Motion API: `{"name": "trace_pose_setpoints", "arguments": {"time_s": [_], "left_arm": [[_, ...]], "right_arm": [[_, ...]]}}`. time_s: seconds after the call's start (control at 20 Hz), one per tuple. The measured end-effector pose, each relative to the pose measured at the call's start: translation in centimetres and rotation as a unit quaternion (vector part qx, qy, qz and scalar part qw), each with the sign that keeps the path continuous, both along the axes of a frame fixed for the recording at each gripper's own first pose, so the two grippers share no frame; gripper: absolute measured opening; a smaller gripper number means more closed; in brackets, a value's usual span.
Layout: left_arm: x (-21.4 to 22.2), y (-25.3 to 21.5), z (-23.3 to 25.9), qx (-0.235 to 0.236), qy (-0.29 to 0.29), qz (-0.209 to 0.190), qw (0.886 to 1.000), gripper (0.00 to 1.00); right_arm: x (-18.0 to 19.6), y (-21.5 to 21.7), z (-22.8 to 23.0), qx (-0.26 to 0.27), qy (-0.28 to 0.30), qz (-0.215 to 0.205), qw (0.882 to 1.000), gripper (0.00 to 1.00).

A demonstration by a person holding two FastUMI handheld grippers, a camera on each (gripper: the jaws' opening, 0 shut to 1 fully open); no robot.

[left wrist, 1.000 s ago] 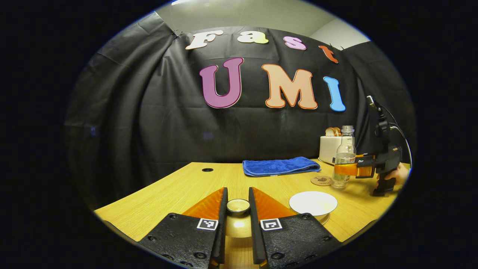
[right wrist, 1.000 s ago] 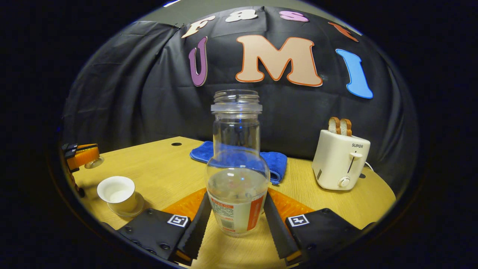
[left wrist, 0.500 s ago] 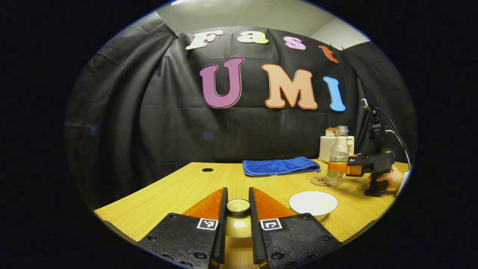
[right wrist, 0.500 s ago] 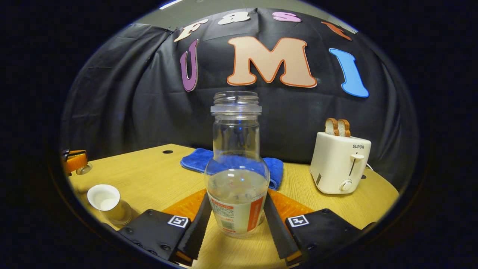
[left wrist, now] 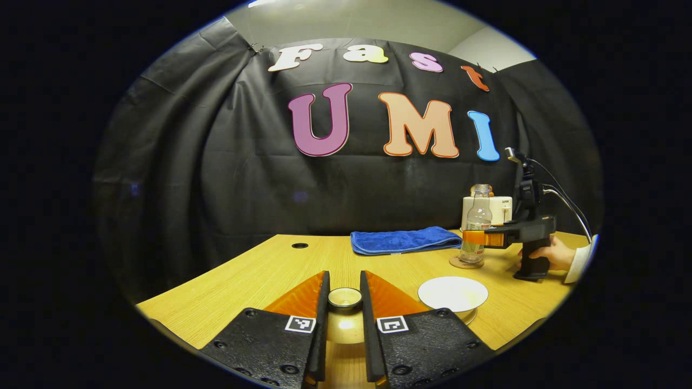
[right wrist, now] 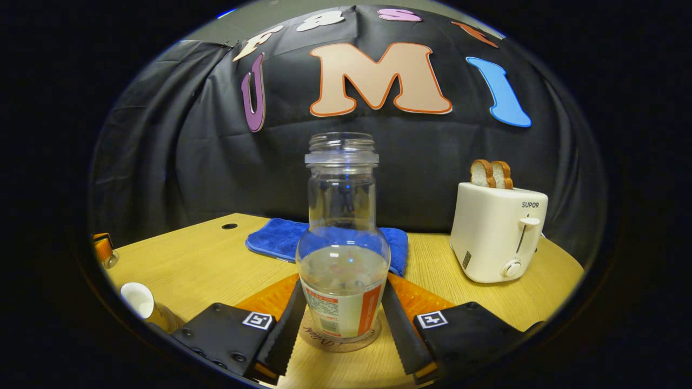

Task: Open the teacup lid with one hand, grasp the water bottle and pour water into the teacup with the other hand; after pouring, place the water bottle on the coaster and then close the teacup lid.

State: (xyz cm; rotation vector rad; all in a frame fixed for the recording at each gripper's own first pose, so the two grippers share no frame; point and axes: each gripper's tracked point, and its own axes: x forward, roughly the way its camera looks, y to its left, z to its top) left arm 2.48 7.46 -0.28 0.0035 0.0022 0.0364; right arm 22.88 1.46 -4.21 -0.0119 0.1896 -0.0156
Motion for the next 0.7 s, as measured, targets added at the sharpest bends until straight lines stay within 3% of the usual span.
{"name": "trace_pose_setpoints", "arguments": {"time_s": [0.3, 0.5, 0.6, 0.65, 0.7], "left_arm": [[0.1, -0.1, 0.0, 0.0, 0.001, -0.003, 1.0, 0.26], [0.1, -0.3, 0.0, 0.0, 0.0, -0.006, 1.0, 0.26], [0.3, -0.6, 0.0, -0.001, 0.0, -0.01, 1.0, 0.26], [0.3, -0.8, -0.1, -0.001, 0.0, -0.013, 1.0, 0.27], [0.5, -1.1, 0.0, -0.001, 0.0, -0.015, 1.0, 0.26]], "right_arm": [[0.0, 0.5, -0.2, -0.02, 0.01, 0.0, 1.0, 0.8], [-0.3, 0.5, -0.6, -0.022, 0.019, 0.0, 1.0, 0.9], [-0.6, 0.1, -0.6, -0.025, 0.021, -0.01, 0.999, 0.85], [-1.0, 0.1, -0.5, -0.027, 0.02, -0.012, 0.999, 0.91], [-1.3, 0.1, -0.5, -0.03, 0.018, -0.013, 0.999, 0.91]]}}
